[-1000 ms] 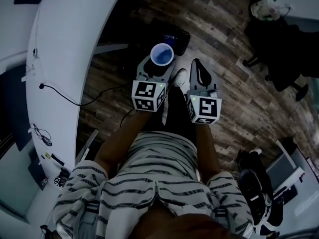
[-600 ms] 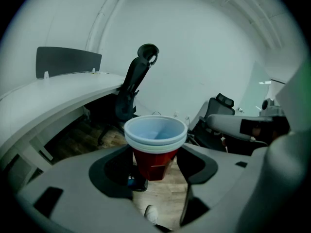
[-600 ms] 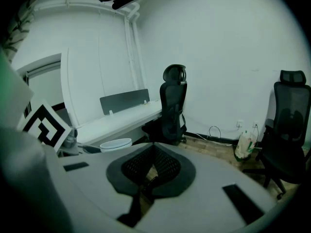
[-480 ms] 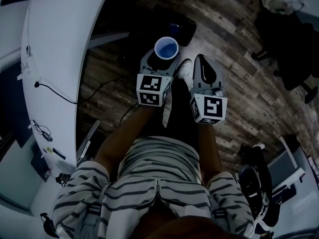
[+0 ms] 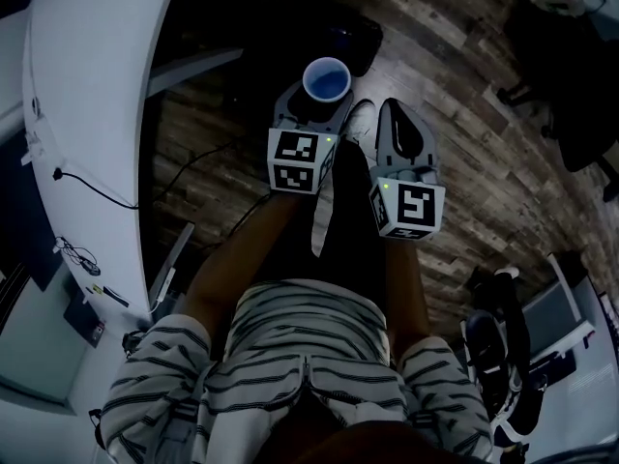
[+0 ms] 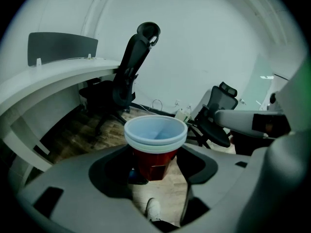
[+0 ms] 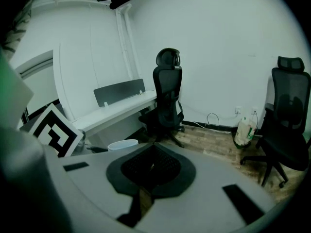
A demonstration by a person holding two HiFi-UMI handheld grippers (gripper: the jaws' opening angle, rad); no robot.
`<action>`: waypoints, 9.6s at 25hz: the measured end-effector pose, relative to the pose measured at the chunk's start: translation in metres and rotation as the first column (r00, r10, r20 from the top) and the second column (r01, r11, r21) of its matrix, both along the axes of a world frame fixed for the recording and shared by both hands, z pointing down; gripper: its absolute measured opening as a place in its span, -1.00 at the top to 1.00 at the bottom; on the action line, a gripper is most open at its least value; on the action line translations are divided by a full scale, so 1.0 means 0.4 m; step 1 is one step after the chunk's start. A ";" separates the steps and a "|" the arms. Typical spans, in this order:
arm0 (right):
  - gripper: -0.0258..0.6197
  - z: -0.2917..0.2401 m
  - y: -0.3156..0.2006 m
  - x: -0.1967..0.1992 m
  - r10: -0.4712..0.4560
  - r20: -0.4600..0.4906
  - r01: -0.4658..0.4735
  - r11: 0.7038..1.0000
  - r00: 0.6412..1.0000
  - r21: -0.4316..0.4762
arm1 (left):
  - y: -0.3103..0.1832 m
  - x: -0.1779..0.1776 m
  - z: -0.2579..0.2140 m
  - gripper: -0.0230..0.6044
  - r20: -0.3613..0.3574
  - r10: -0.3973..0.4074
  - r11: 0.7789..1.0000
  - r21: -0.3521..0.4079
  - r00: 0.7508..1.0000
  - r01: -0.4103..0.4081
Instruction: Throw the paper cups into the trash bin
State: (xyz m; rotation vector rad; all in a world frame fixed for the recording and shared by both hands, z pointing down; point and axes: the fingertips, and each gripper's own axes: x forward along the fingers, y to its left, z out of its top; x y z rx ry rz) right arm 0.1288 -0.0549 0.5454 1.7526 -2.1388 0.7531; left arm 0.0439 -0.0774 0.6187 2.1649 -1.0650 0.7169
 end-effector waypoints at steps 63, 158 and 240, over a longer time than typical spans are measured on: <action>0.89 0.373 0.027 -0.011 0.044 0.057 -0.035 0.989 0.997 -0.142 | -0.093 0.008 0.808 -0.03 0.238 0.107 0.953 -0.302 0.965 -0.031; 0.89 0.215 -0.014 0.023 0.011 0.012 -0.010 0.992 1.000 -0.123 | -0.124 0.016 0.543 0.44 0.155 -0.067 0.946 -0.304 0.986 0.112; 0.89 -0.648 0.066 -0.141 -0.055 -0.072 0.076 0.940 0.996 0.333 | 0.059 -0.149 -0.774 0.85 -0.175 0.022 0.897 0.437 0.984 0.058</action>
